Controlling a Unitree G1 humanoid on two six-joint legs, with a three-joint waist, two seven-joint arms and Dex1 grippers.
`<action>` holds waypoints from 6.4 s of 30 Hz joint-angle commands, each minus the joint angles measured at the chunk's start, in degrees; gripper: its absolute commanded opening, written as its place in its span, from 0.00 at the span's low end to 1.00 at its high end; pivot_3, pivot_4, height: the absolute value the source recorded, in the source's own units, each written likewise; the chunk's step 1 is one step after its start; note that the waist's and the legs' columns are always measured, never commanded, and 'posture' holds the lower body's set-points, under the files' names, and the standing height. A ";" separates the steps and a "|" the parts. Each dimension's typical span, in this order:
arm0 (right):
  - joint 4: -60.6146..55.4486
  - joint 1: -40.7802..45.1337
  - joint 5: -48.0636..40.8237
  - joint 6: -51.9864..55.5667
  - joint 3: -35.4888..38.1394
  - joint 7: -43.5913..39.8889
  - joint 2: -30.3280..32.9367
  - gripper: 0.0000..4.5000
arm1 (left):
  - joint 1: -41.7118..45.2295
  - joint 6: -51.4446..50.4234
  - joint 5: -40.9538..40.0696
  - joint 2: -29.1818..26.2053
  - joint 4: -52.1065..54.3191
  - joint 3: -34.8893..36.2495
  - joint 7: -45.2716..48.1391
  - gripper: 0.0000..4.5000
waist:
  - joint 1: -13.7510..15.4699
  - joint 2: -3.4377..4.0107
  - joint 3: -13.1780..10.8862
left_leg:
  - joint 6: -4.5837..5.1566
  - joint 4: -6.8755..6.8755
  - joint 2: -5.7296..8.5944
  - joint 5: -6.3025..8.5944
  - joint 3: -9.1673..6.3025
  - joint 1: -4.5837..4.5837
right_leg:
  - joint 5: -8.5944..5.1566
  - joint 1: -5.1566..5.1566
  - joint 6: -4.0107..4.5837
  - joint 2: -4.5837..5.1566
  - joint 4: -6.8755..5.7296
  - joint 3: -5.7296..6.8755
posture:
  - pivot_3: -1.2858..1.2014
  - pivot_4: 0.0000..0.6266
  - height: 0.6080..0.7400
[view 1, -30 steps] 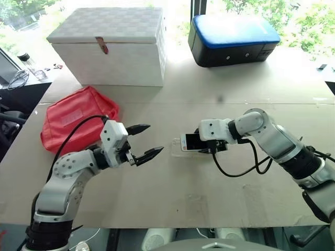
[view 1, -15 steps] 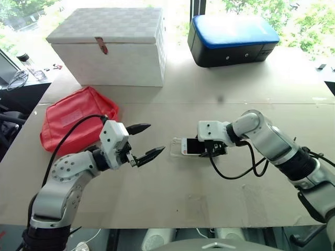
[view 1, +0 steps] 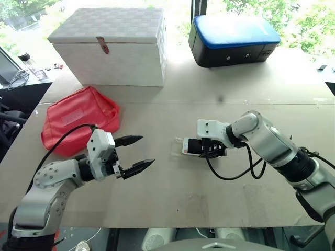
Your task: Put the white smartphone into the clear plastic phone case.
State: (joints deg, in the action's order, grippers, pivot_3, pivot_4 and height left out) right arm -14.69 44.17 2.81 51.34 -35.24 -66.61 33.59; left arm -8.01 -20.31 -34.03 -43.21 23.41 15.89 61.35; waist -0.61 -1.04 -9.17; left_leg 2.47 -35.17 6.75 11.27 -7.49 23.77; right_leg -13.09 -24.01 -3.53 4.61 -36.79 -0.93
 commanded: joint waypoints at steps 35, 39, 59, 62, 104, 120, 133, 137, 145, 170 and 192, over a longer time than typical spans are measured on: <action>4.57 4.66 0.19 0.27 -5.27 3.38 -1.01 0.62 | -0.59 9.11 0.50 -1.69 -10.00 1.48 9.56 1.00 | -0.23 -0.01 0.03 | -0.01 -0.01 -0.01 0.01 0.00 -0.07 | 0.07 0.02 0.09 -0.02 -0.04 0.00 | 0.52 0.24 1.00; 5.22 4.37 0.56 -0.74 -5.90 3.41 -1.17 0.62 | -0.51 9.67 0.78 -1.33 -10.32 1.11 9.56 1.00 | -0.24 -0.03 0.06 | -0.02 -0.01 -0.01 0.01 0.00 -0.09 | 0.07 0.03 0.09 -0.03 -0.04 0.00 | 0.52 0.24 1.00; 6.02 3.42 1.97 -3.00 -7.82 1.11 -0.75 0.62 | -0.60 10.46 1.05 -0.69 -10.29 0.02 8.75 1.00 | -0.24 -0.07 0.20 | -0.02 -0.01 -0.05 0.01 0.01 -0.25 | 0.10 0.18 0.14 -0.07 -0.06 0.02 | 0.52 0.24 1.00; 6.00 3.19 2.29 -3.15 -7.80 0.90 -0.64 0.62 | -0.59 10.44 1.09 -0.60 -10.21 -0.03 8.63 1.00 | -0.15 -0.07 0.20 | -0.02 -0.01 -0.05 0.02 0.01 -0.23 | 0.10 0.18 0.14 -0.07 -0.04 0.02 | 0.52 0.24 1.00; 7.46 -5.54 -10.38 -10.19 10.56 9.89 -9.01 0.03 | 6.90 5.07 3.48 -0.93 -8.29 -4.24 2.65 1.00 | 0.25 0.03 0.25 | -0.02 -0.05 -0.01 0.01 -0.02 -0.34 | 0.10 0.33 0.14 -0.06 -0.05 0.05 | 0.52 0.24 1.00; -13.60 -19.94 -12.26 -2.50 23.84 20.61 4.83 0.00 | 20.30 6.07 16.96 4.04 -22.48 -19.45 -1.27 0.33 | 0.11 0.05 0.22 | 0.03 -0.08 -0.02 -0.02 -0.05 -0.05 | 0.11 0.10 0.13 -0.04 -0.05 0.03 | 0.52 0.24 1.00; -18.27 -27.45 -10.18 -1.27 22.85 25.54 8.40 0.00 | 20.20 8.93 17.97 8.34 -26.06 -20.33 -3.49 0.01 | 0.26 0.03 0.23 | 0.21 -0.19 -0.02 -0.11 -0.06 -0.04 | 0.10 0.19 0.13 -0.02 -0.04 0.05 | 0.52 0.24 1.00; -18.18 -27.70 -9.65 -1.66 21.39 25.63 8.72 0.00 | 18.76 7.06 18.21 9.42 -22.55 -21.15 -5.81 0.01 | 0.38 0.03 0.23 | 0.21 -0.20 -0.02 -0.12 -0.07 -0.05 | 0.10 0.21 0.12 -0.01 -0.04 0.06 | 0.52 0.24 1.00; -16.58 -26.20 -8.80 -3.55 17.61 24.84 8.66 0.00 | 17.62 1.07 17.84 10.51 -14.69 -22.05 -9.23 0.01 | 0.43 0.02 0.23 | 0.22 -0.22 -0.02 -0.12 -0.08 -0.05 | 0.10 0.21 0.12 -0.02 -0.04 0.07 | 0.52 0.24 1.00; -4.71 -17.31 -4.04 -14.86 8.31 17.07 1.44 0.00 | 17.35 -1.87 17.26 10.29 -12.68 -21.91 -9.32 0.01 | 0.01 0.02 0.24 | 0.20 -0.23 -0.02 -0.13 -0.07 -0.08 | 0.11 0.22 0.12 -0.05 -0.05 0.07 | 0.52 0.24 1.00; -2.70 -17.61 -12.53 -10.59 22.26 14.53 3.13 0.00 | 22.77 -2.67 9.04 7.75 -16.59 -16.72 -0.03 0.01 | 0.16 0.02 0.25 | 0.21 -0.26 -0.02 -0.13 -0.08 -0.06 | 0.11 0.24 0.13 -0.04 -0.06 0.07 | 0.52 0.24 1.00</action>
State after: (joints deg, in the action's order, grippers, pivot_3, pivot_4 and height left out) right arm -15.08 24.29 -7.20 39.10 -15.63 -52.15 37.68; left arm 13.71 -22.72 -24.34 -36.10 5.50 0.21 61.11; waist -0.45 -1.02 -8.93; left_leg 2.67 -35.43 6.74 11.14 -7.57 23.71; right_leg -12.99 -23.77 -3.41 4.57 -36.85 -0.86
